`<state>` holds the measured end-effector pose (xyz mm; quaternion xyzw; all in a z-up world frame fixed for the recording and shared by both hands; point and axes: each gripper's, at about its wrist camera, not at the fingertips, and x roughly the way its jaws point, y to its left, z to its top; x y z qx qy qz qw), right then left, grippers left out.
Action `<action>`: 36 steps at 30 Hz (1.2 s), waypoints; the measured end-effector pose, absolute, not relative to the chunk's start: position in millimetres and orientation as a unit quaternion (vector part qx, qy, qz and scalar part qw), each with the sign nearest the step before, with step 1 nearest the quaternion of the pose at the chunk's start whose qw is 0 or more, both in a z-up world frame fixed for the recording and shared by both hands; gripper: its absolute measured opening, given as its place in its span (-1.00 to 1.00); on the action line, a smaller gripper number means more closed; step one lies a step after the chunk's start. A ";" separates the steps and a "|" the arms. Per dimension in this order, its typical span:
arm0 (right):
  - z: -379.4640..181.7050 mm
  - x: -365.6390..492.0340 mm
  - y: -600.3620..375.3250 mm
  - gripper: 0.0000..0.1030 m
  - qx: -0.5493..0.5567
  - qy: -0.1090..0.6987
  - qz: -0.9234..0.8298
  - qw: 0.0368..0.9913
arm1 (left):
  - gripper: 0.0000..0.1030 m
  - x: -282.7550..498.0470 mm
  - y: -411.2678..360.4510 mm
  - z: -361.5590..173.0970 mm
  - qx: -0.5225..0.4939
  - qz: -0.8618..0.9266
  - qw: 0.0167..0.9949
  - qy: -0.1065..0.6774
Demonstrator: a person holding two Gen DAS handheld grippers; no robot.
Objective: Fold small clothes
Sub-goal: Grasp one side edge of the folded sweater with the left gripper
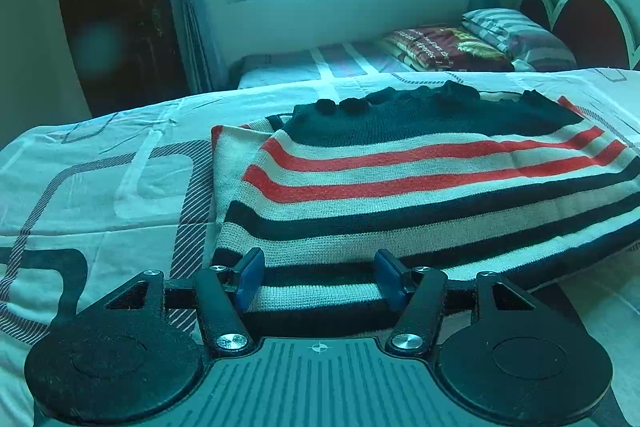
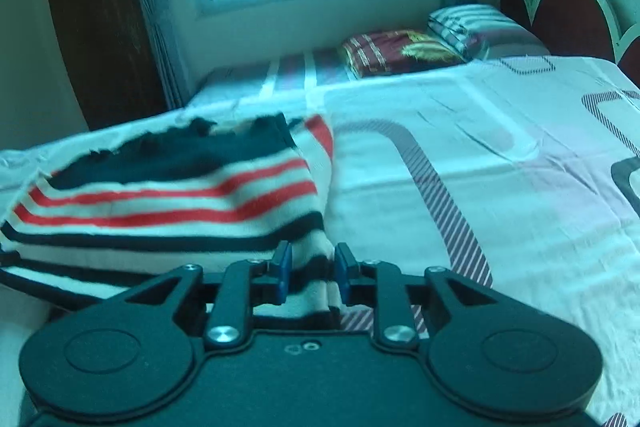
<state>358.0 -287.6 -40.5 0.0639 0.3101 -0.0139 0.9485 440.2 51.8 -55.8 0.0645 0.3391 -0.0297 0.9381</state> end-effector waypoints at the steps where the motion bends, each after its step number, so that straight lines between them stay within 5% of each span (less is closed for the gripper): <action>1: -37.3 357.7 -285.2 -0.54 0.060 0.308 -0.010 0.950 | 0.18 439.2 51.9 -55.8 0.063 -0.030 0.938 0.339; 14: -26.4 364.1 -231.8 -0.54 0.041 0.313 0.043 0.948 | 0.19 395.5 66.9 -44.0 -0.012 -0.031 0.941 0.335; 24: -21.9 365.7 -209.6 -0.54 0.034 0.311 0.068 0.947 | 0.18 392.4 126.9 -100.7 -0.364 -0.038 0.869 0.332; 36: -35.8 381.7 -211.5 -0.54 0.049 0.321 0.079 0.942 | 0.18 438.9 132.6 -124.8 -0.450 -0.015 0.852 0.268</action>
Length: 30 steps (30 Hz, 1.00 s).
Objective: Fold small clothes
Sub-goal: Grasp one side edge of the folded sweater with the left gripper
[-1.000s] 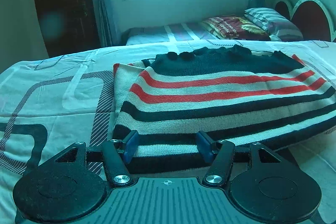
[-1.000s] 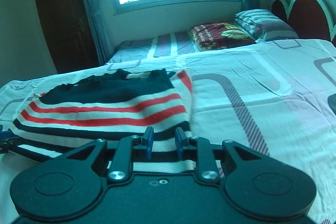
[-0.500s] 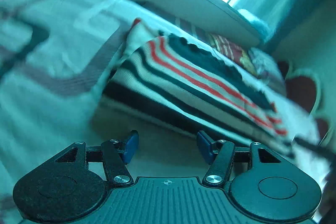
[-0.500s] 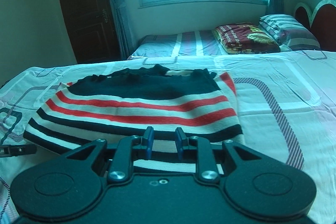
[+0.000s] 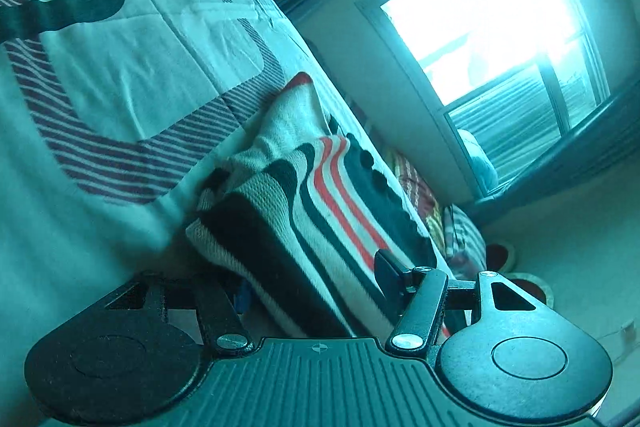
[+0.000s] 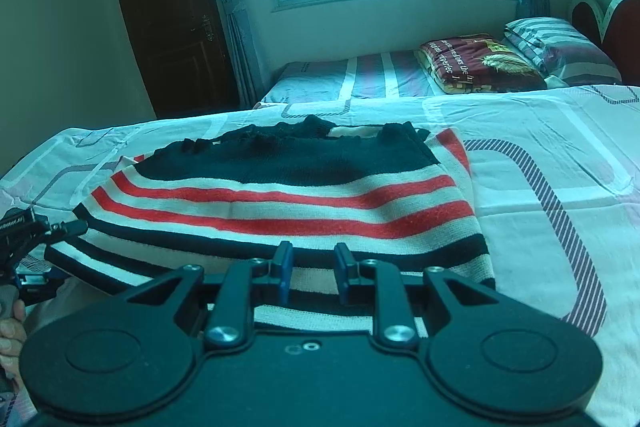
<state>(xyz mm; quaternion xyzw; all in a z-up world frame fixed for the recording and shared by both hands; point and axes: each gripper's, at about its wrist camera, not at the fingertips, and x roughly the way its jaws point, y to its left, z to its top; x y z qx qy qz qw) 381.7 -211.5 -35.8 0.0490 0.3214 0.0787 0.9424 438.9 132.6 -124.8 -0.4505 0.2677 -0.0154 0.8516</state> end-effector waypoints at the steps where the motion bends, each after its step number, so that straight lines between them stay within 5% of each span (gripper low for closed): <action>1: -36.5 384.4 -211.3 -0.54 0.048 0.321 0.080 0.942 | 0.18 443.1 132.9 -124.8 -0.451 -0.015 0.852 0.266; 22: -51.3 444.1 -167.0 -0.57 0.029 0.333 0.125 0.934 | 0.17 488.3 149.3 -126.5 -0.474 0.003 0.841 0.262; 24: -55.0 449.1 -163.0 -0.58 0.025 0.335 0.127 0.933 | 0.05 494.8 151.5 -127.4 -0.467 0.007 0.843 0.267; 26: -58.2 452.5 -160.6 -0.58 0.025 0.337 0.128 0.933 | -0.39 497.1 156.9 -133.8 -0.472 0.018 0.837 0.275; 30: -64.7 455.1 -158.6 -0.60 0.018 0.342 0.126 0.931 | -0.48 499.1 162.4 -140.7 -0.477 0.001 0.836 0.273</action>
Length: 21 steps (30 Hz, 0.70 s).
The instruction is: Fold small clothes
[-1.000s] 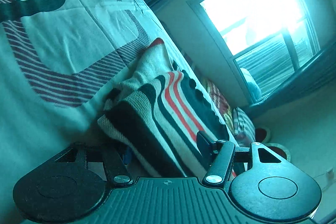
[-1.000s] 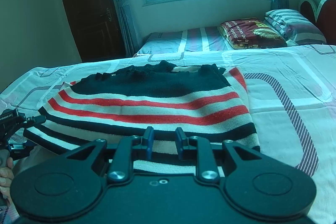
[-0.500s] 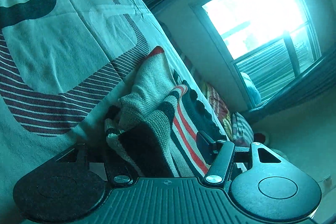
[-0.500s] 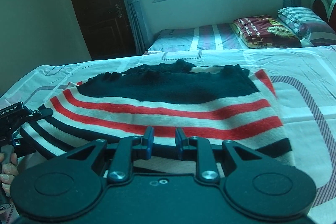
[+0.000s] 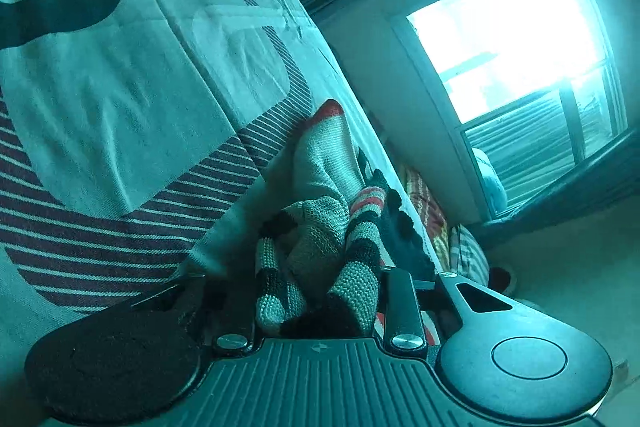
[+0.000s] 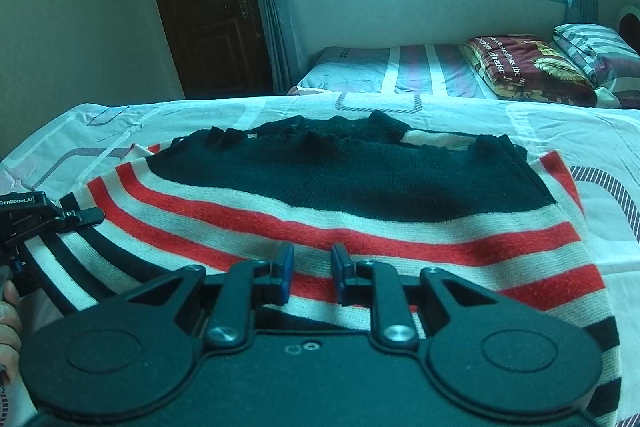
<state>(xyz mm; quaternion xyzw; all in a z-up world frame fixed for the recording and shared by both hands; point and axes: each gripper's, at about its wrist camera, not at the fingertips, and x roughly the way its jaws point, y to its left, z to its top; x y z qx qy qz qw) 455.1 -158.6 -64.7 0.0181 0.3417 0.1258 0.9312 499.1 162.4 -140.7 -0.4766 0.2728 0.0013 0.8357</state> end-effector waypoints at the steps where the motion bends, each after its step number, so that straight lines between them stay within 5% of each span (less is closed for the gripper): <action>1: -67.3 456.1 -156.9 -0.61 0.011 0.343 0.125 0.931 | -0.49 500.0 162.1 -140.6 -0.472 -0.001 0.838 0.273; 21: -86.7 450.1 -141.0 -0.63 -0.075 0.295 0.120 0.945 | -0.57 510.8 177.6 -148.5 -0.497 -0.052 0.824 0.267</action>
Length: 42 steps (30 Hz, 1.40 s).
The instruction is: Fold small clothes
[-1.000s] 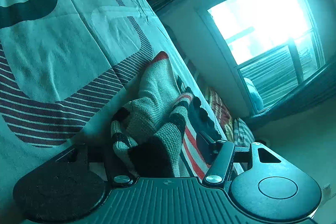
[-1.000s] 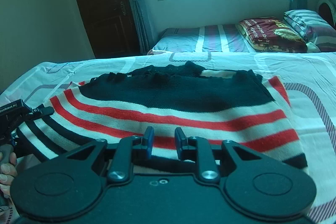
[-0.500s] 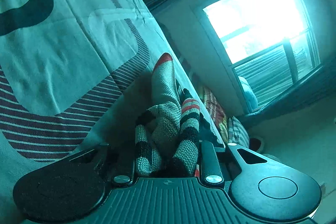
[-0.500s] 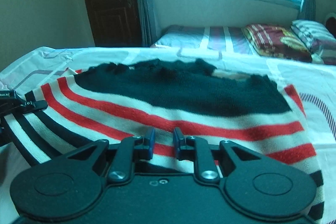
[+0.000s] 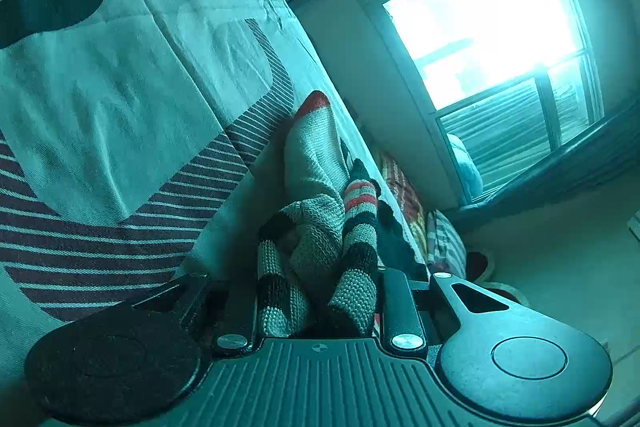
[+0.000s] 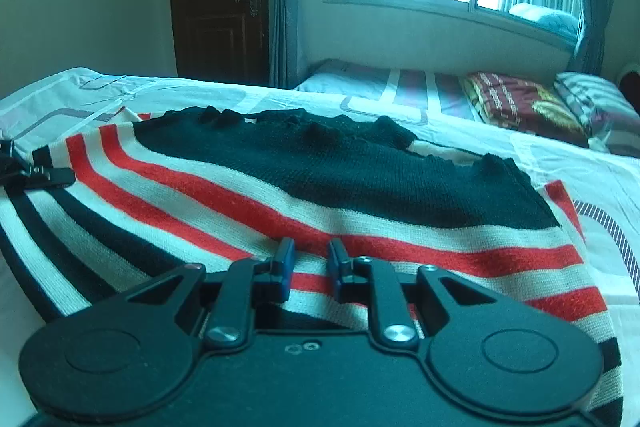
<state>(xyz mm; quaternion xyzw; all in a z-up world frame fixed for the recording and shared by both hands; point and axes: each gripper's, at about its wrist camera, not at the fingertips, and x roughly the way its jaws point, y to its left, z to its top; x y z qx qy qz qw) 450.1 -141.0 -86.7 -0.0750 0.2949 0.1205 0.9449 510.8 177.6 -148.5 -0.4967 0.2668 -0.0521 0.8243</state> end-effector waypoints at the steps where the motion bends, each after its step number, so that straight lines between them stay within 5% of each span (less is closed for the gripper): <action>1: -87.7 448.8 -140.3 -0.63 -0.080 0.290 0.120 0.946 | -0.57 508.9 179.0 -148.7 -0.506 -0.058 0.821 0.259; 13: -89.8 443.9 -137.9 -0.63 -0.081 0.280 0.117 0.949 | -0.58 511.2 169.7 -124.5 -0.501 -0.098 0.827 0.234; 19: -88.6 444.2 -139.9 -0.63 -0.071 0.280 0.117 0.950 | -0.58 520.6 131.3 -56.2 -0.419 -0.170 0.862 0.227; 23: -75.7 452.4 -181.4 -0.66 0.080 0.309 0.126 0.939 | -0.57 536.0 74.5 -17.3 -0.357 -0.211 0.877 0.243; 27: -60.1 428.4 -277.3 -0.22 0.276 0.287 0.078 0.914 | -0.57 548.8 -7.2 -14.7 -0.284 -0.236 0.882 0.293; 30: -53.3 402.5 -331.8 0.65 0.341 0.274 0.071 0.896 | -0.57 554.2 -67.3 -36.9 -0.242 -0.255 0.871 0.342; 33: -50.1 383.2 -370.5 0.70 0.399 0.269 0.074 0.873 | -0.57 556.9 -116.8 -65.7 -0.182 -0.265 0.861 0.394; 34: -50.2 378.2 -380.1 0.70 0.420 0.265 0.074 0.865 | -0.44 549.6 -126.4 -64.3 -0.146 -0.262 0.875 0.379; 35: -50.6 373.6 -388.6 0.70 0.440 0.260 0.074 0.857 | 0.06 541.7 -132.3 -57.5 -0.128 -0.269 0.880 0.370; 37: -51.8 366.6 -398.5 0.71 0.465 0.252 0.071 0.846 | 0.67 527.6 -124.9 -37.2 -0.162 -0.323 0.860 0.359; 42: -62.1 372.6 -387.5 0.74 0.493 0.282 0.106 0.816 | 0.67 489.4 -52.7 13.1 -0.189 -0.303 0.885 0.297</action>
